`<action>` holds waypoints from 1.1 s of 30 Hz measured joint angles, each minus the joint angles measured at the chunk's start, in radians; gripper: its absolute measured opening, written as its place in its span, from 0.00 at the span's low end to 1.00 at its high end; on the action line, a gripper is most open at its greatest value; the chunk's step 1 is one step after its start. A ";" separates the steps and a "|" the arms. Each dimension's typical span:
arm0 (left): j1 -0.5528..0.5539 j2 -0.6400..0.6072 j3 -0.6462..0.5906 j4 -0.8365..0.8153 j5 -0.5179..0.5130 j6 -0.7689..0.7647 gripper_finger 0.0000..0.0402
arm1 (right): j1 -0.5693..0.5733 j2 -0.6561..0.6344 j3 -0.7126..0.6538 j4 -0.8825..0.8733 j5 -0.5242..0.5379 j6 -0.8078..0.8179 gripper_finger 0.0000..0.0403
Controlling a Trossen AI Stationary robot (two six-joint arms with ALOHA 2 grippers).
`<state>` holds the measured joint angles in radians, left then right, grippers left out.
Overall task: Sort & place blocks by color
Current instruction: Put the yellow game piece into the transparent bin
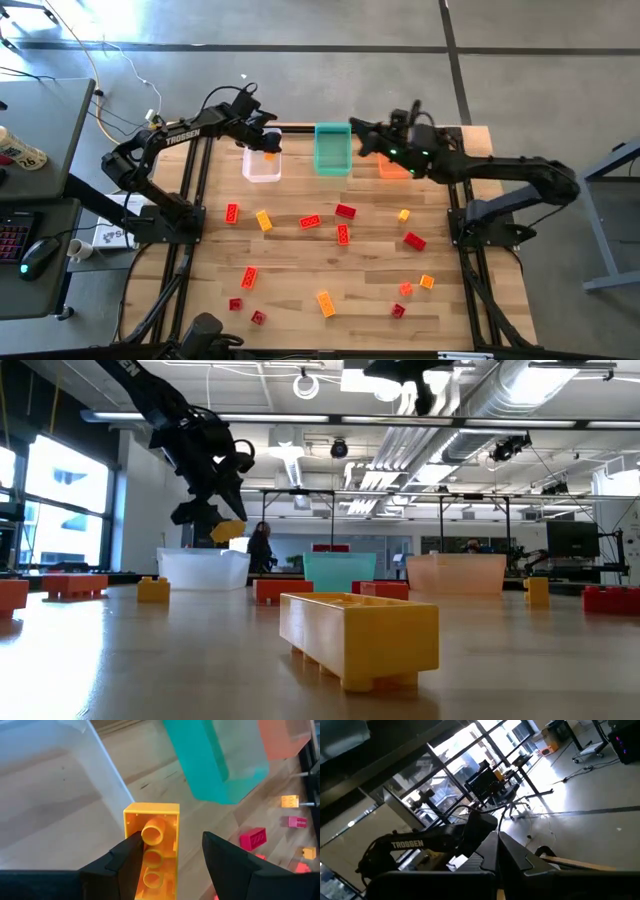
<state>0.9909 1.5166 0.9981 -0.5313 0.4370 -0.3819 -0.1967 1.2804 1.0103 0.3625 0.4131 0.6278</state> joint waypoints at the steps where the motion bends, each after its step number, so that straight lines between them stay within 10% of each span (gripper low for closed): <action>1: 0.000 0.000 0.000 0.006 0.000 0.001 0.47 | 0.000 0.029 0.027 -0.002 -0.002 -0.012 0.00; 33: 0.102 -0.185 0.000 0.054 0.061 -0.001 0.47 | -0.080 0.751 0.613 -0.090 -0.599 0.004 0.00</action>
<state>1.0927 1.3319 0.9981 -0.4773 0.4976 -0.3831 -0.2768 2.0318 1.6232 0.2722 -0.1858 0.6315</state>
